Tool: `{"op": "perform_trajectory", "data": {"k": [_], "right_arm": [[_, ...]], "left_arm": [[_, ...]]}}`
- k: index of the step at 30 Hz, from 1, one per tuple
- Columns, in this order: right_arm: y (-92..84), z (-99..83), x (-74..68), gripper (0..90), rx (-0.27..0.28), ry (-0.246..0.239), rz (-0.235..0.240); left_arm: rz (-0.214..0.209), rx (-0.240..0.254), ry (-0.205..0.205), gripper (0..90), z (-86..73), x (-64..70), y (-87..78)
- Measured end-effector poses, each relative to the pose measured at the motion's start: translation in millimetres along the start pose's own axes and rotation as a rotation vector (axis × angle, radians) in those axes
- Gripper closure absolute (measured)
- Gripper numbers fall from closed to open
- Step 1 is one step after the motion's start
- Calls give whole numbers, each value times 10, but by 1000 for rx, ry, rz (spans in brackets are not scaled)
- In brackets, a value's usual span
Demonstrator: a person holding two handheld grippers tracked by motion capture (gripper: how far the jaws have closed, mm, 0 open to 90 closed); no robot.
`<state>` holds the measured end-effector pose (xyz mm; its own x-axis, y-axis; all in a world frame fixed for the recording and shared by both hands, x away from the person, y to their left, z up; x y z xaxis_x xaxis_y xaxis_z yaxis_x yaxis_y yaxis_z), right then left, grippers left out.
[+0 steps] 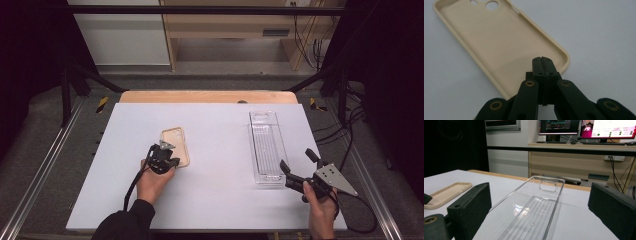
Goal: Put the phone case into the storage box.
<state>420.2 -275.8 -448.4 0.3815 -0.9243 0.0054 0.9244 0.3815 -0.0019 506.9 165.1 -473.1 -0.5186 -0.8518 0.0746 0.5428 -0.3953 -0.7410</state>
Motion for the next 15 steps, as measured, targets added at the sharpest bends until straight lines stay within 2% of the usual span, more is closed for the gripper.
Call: {"op": "perform_trajectory", "data": {"k": [4, 6, 8, 15], "right_arm": [[-3, -6, 11, 53, 1, 3, -3], [-3, -9, 14, 53, 0, 4, -4], [-4, -14, 9, 54, -7, 5, -4], [8, -27, 6, 55, -12, 4, -4]], "left_arm": [[-33, -5, -17, 900, -46, 52, -31], [-43, -6, -10, 900, -76, 115, -45], [-66, -2, -23, 900, -120, 172, -64], [-106, 2, -16, 900, -216, 328, -97]]}}
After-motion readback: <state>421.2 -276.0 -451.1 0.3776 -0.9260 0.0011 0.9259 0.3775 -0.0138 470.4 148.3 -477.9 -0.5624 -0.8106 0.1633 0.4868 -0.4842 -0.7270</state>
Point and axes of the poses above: each handheld gripper's, and its own axes: y roughly forward along the jaws, z roughly out of its top, x roughly to its right, the point moved 1 cm from there along y, roughly forward along the jaws, and after that the axes turned 1 degree about x, right-handed, at the moved point
